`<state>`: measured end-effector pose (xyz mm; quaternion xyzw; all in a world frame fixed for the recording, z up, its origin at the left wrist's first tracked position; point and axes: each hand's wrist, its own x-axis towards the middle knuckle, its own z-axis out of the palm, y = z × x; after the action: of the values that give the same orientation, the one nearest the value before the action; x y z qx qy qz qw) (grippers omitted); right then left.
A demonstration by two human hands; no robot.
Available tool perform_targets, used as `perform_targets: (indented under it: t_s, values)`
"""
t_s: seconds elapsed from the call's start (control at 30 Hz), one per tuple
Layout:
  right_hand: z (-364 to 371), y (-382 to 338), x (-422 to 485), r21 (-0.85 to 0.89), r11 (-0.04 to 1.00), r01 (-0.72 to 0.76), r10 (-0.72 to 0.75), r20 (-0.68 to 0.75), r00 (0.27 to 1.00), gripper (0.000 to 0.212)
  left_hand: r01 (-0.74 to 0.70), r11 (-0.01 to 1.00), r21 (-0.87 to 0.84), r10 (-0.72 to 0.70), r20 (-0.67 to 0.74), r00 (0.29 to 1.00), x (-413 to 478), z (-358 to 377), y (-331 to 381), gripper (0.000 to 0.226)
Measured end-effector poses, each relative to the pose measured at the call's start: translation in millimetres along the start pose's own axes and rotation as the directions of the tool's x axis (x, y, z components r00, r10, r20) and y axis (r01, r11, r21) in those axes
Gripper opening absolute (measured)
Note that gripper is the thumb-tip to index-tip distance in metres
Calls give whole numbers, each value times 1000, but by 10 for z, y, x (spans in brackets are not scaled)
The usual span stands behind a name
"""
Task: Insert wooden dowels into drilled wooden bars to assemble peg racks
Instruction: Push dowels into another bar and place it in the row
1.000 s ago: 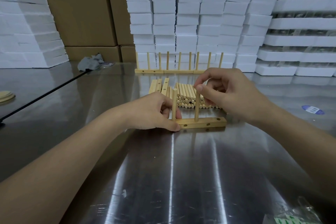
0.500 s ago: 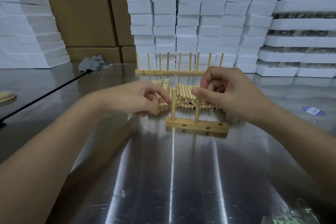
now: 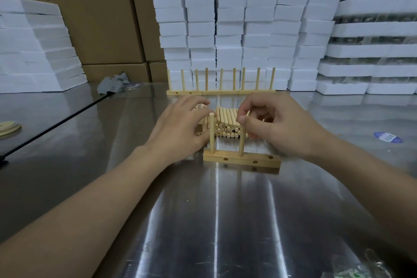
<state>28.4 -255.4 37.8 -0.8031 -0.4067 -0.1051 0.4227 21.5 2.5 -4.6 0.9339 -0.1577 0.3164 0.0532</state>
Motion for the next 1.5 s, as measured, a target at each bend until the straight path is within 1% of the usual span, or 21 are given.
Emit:
perform_targets:
  t_s: [0.1,0.27,0.37,0.5,0.6,0.77,0.93,1.1,1.3,1.4,1.43,1.47,1.5]
  values:
    - [5,0,-3,-9,1000,8,-8,-5,1000,11,-17,995,96,17,5,1000,-16,28,11,36]
    - [13,-16,-7,-7,1000,-1,1,-13,1000,13,-22,986,166,20,17,1000,-21,3,59,36]
    - [15,-24,-10,-11,1000,-9,9,-19,1000,13,-36,980,194,32,23,999,-10,15,100,31]
    - [20,-34,-5,-13,1000,-15,15,-24,1000,12,-18,984,179,18,1,1000,-6,31,139,22]
    - [23,-40,-4,-15,1000,-19,18,-26,999,12,-33,985,167,35,-8,999,-5,21,150,18]
    - [18,-51,-5,-17,1000,-17,17,-28,999,12,-38,984,171,40,-6,999,0,12,169,18]
    - [22,-51,-6,-21,1000,-13,12,-30,999,12,-13,992,129,14,-9,1000,-5,15,160,23]
    - [28,-47,-3,-11,1000,-12,11,-34,999,12,-59,987,148,61,-12,998,5,-3,175,17]
    - [28,-40,-5,-20,1000,-16,15,-31,999,12,-120,978,171,139,-99,985,7,1,178,8]
    - [32,-31,-1,-19,1000,-19,18,-30,999,12,-124,981,152,151,-184,971,20,-21,183,12]
    - [33,-29,0,-24,1000,-17,16,-29,999,12,-111,985,129,137,-217,966,24,-34,185,13]
    - [34,-25,-1,-29,999,-15,14,-26,1000,12,-76,995,72,92,-254,963,29,-57,190,14]
    - [35,-22,-3,-30,999,-13,12,-23,1000,12,-16,1000,-18,11,-291,957,33,-86,204,14]
